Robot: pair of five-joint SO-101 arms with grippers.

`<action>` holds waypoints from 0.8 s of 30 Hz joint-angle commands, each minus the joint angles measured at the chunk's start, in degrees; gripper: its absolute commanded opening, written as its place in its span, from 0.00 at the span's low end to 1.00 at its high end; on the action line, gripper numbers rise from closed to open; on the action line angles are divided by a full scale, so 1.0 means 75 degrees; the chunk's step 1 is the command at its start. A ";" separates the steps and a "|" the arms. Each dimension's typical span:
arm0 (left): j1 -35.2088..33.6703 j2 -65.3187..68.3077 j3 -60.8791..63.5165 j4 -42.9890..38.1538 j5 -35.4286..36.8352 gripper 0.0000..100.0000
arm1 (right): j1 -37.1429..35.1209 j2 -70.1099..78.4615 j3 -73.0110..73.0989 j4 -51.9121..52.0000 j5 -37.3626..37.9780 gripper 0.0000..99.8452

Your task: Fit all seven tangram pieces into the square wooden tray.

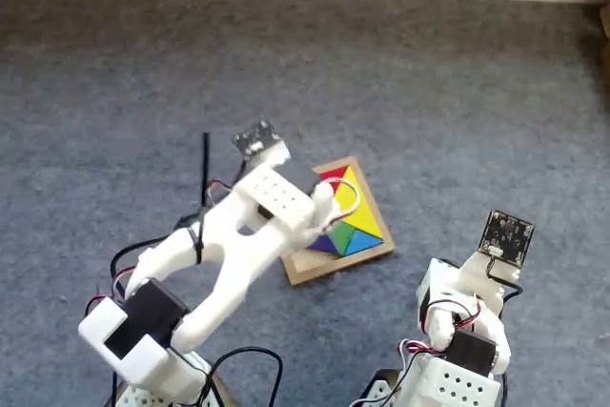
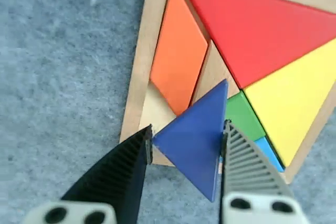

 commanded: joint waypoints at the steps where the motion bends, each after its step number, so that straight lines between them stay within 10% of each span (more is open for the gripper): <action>1: 0.0240 -0.0346 0.0393 -0.0809 0.0293 0.15 | 0.0100 -0.0111 0.1096 0.0053 0.0082 0.01; 18: 0.0182 -0.0416 0.0404 -0.0891 0.0258 0.55 | 0.0100 -0.0111 0.1096 0.0053 0.0082 0.01; 24: 0.0170 -0.0416 -0.0041 -0.0914 -0.1231 0.69 | 0.0100 -0.0111 0.1096 0.0053 0.0082 0.01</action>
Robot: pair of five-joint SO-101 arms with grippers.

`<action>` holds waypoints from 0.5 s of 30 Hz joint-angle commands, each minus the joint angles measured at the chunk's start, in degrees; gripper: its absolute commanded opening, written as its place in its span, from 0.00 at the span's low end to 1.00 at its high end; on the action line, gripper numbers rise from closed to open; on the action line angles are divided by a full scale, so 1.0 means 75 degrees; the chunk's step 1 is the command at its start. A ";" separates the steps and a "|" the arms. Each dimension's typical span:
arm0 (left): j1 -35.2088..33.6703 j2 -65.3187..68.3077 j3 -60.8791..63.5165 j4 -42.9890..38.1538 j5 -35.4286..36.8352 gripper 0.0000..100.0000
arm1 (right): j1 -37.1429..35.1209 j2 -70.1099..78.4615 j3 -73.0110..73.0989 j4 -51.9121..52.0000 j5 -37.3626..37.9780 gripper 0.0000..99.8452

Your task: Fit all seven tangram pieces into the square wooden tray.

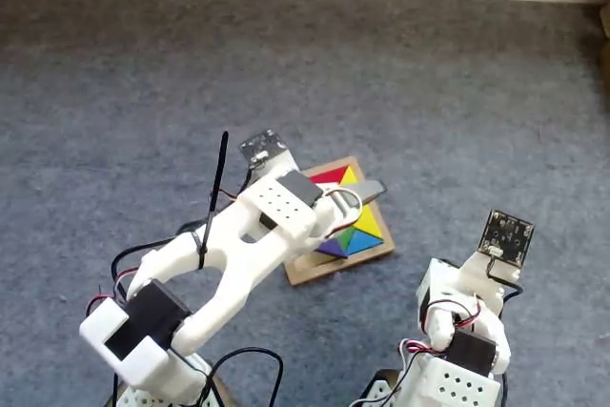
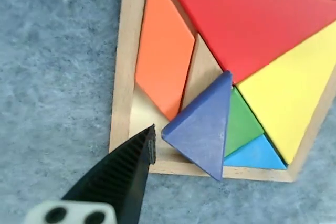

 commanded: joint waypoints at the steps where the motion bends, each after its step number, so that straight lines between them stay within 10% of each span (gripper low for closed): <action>1: 0.0041 -0.0416 -0.0674 -0.0082 -0.1067 0.71 | 0.0100 -0.0111 0.1096 0.0053 0.0082 0.01; 15: -0.0123 -0.0240 -0.1471 -0.0973 -0.1547 0.83 | 0.0100 -0.0111 0.1096 0.0053 0.0082 0.01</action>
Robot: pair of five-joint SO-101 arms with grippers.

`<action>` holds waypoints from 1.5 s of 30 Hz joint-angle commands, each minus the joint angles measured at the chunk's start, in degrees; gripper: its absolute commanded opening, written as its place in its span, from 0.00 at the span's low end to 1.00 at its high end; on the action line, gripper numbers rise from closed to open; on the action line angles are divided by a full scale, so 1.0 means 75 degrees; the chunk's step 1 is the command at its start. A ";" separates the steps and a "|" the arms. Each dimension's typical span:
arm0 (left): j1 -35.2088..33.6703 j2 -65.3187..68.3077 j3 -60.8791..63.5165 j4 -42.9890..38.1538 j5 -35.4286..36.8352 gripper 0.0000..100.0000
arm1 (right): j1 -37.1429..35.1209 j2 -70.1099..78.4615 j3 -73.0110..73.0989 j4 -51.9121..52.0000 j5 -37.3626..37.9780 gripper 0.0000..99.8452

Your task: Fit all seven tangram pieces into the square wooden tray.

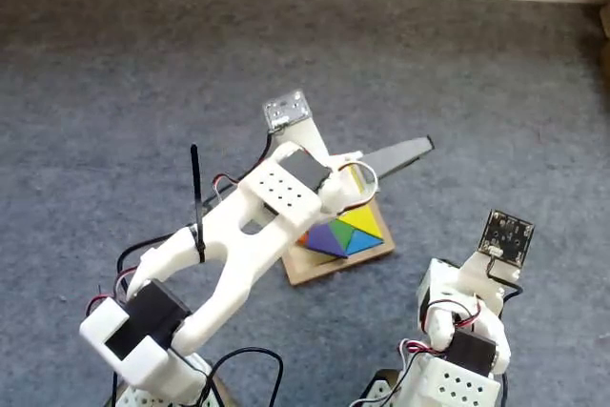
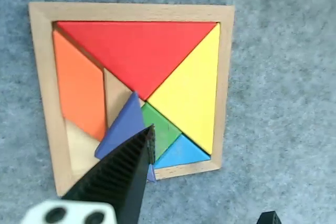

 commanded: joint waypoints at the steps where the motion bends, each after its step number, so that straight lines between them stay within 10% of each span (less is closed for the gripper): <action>1: -0.0217 -0.0123 0.0006 -0.1032 -0.0316 0.83 | 0.0100 -0.0111 0.1096 0.0053 0.0082 0.01; 7: -0.0381 0.1213 -0.0205 -0.1571 -0.0516 0.83 | 0.0100 -0.0111 0.1096 0.0053 0.0082 0.01; 27: -0.0358 0.1061 -0.0545 0.1793 -0.0504 0.84 | 0.0111 -0.0100 0.1096 0.0053 0.0082 0.01; 45: -0.0170 0.1225 -0.0545 0.1207 -0.0551 0.84 | 0.0111 -0.0100 0.1096 0.0053 0.0082 0.01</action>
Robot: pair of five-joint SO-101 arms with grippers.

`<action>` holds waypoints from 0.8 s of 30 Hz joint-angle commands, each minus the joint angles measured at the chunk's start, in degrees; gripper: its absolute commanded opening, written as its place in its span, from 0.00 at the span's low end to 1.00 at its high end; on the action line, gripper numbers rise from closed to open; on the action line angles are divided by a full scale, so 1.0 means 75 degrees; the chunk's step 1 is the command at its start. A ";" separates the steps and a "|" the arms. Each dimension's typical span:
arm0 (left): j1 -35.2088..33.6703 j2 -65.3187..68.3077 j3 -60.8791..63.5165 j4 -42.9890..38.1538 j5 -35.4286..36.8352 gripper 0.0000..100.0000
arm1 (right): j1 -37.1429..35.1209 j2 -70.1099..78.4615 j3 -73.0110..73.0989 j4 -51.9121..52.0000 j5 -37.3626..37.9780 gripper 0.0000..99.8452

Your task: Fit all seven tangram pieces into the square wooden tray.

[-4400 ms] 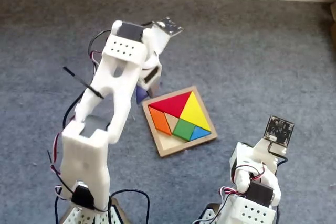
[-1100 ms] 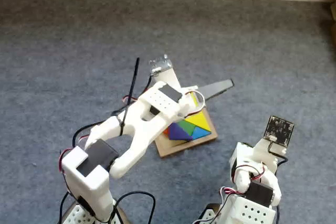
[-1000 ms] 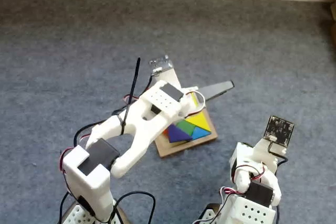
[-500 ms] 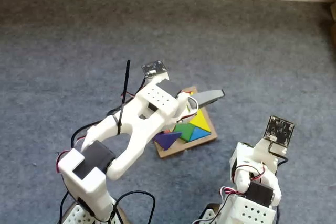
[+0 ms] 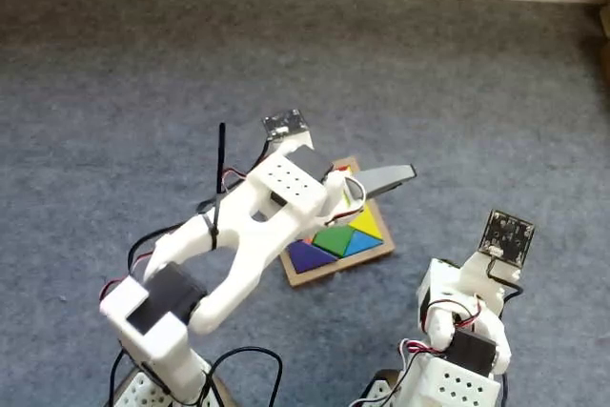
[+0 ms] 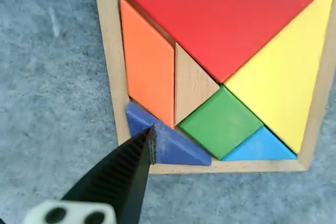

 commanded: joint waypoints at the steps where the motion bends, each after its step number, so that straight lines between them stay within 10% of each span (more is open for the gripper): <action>1: -0.0006 0.0440 -0.0170 -0.0727 -0.0094 0.84 | 0.0088 -0.0100 0.1096 0.0053 0.0082 0.01; 24: 0.0381 -0.1377 -0.0393 0.1125 -0.0094 0.84 | 0.0088 -0.0100 0.1096 0.0053 0.0082 0.01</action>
